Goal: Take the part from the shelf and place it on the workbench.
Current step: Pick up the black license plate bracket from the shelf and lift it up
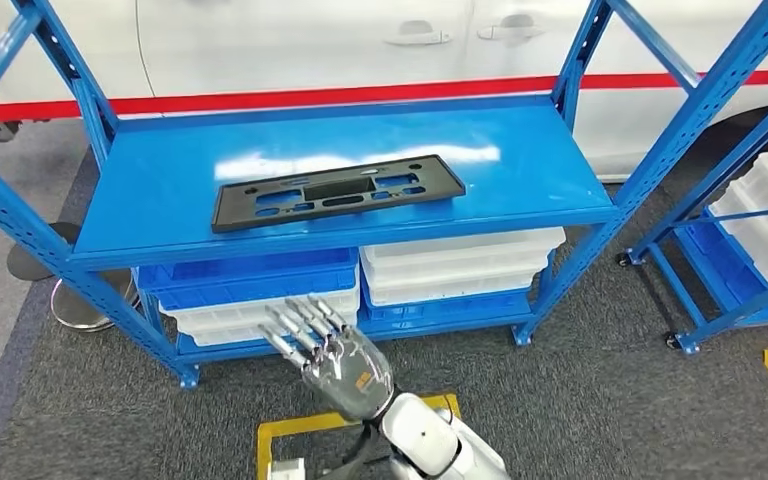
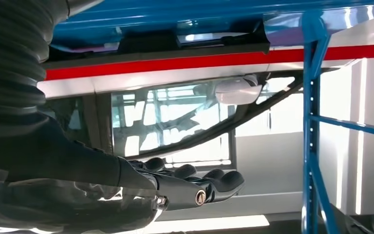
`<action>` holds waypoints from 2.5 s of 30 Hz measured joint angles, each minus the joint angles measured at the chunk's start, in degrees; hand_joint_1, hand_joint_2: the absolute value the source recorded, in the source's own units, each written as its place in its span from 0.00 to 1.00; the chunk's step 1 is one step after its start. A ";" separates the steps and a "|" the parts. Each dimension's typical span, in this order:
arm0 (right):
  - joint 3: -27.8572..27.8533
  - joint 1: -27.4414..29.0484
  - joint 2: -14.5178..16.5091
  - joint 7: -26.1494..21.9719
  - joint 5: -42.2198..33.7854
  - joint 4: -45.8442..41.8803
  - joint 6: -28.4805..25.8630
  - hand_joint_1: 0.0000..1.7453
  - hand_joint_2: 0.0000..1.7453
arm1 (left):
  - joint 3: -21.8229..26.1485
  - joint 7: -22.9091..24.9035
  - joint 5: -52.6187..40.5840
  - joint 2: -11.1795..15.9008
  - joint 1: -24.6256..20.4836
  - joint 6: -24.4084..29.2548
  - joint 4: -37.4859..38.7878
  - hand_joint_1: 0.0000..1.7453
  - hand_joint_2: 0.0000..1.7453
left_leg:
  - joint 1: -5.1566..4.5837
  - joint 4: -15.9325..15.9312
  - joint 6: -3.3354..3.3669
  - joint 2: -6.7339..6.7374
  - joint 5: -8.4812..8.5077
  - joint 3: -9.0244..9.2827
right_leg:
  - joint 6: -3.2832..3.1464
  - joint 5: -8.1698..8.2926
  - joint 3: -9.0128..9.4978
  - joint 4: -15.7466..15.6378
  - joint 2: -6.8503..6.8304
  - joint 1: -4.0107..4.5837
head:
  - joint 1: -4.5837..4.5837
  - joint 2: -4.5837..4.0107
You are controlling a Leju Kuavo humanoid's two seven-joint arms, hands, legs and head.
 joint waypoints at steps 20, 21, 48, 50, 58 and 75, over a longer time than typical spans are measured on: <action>-8.18 0.93 4.54 -6.01 -4.81 2.55 -0.10 0.00 1.00 | 0.01 -0.88 -3.50 2.24 -0.33 5.63 0.13 0.00 0.00 | -1.72 6.85 -0.28 0.20 -6.83 1.30 | -6.26 5.61 -1.42 -4.59 0.06 2.43 | -0.13 0.00; -8.44 0.95 4.61 -6.14 -5.17 2.78 -0.10 0.00 1.00 | 0.01 -1.01 -3.81 2.52 -0.32 6.39 0.13 0.00 0.00 | -1.40 9.58 -0.81 0.25 -7.72 -0.70 | -5.91 5.35 -1.35 -4.45 0.06 2.20 | -0.13 0.00; -10.51 -0.16 5.85 -6.85 -7.22 5.61 -0.12 0.00 1.00 | 0.02 -1.31 -4.29 3.83 -0.42 2.92 0.22 0.00 0.00 | -1.94 -0.05 0.31 0.40 -0.20 0.21 | -7.28 4.28 -1.51 -3.42 -0.04 3.11 | -0.16 0.00; -10.60 -0.58 6.01 -6.94 -7.66 6.08 -0.11 0.00 1.00 | 0.01 -1.38 -4.70 3.95 -0.42 2.53 0.22 0.00 0.00 | -1.72 5.31 -0.12 0.43 -3.22 -2.24 | -6.74 4.62 -0.81 -4.39 -0.21 2.83 | -0.18 0.00; -12.09 -2.68 6.04 -5.03 -9.21 9.99 -0.10 0.00 1.00 | 0.03 -0.64 -6.73 4.85 -0.40 1.67 0.19 0.00 0.00 | -0.61 0.63 -1.54 0.39 0.48 -0.49 | -3.72 2.17 -2.74 0.36 -0.12 2.26 | -0.17 0.00; -16.56 -10.82 5.51 -1.00 -13.03 19.71 -0.13 0.00 1.00 | 0.36 -0.73 -8.72 6.00 -0.47 0.26 0.13 0.00 0.00 | -0.67 -0.58 0.02 0.20 1.54 -0.85 | -2.79 2.29 -3.33 0.45 0.36 1.84 | -0.17 0.00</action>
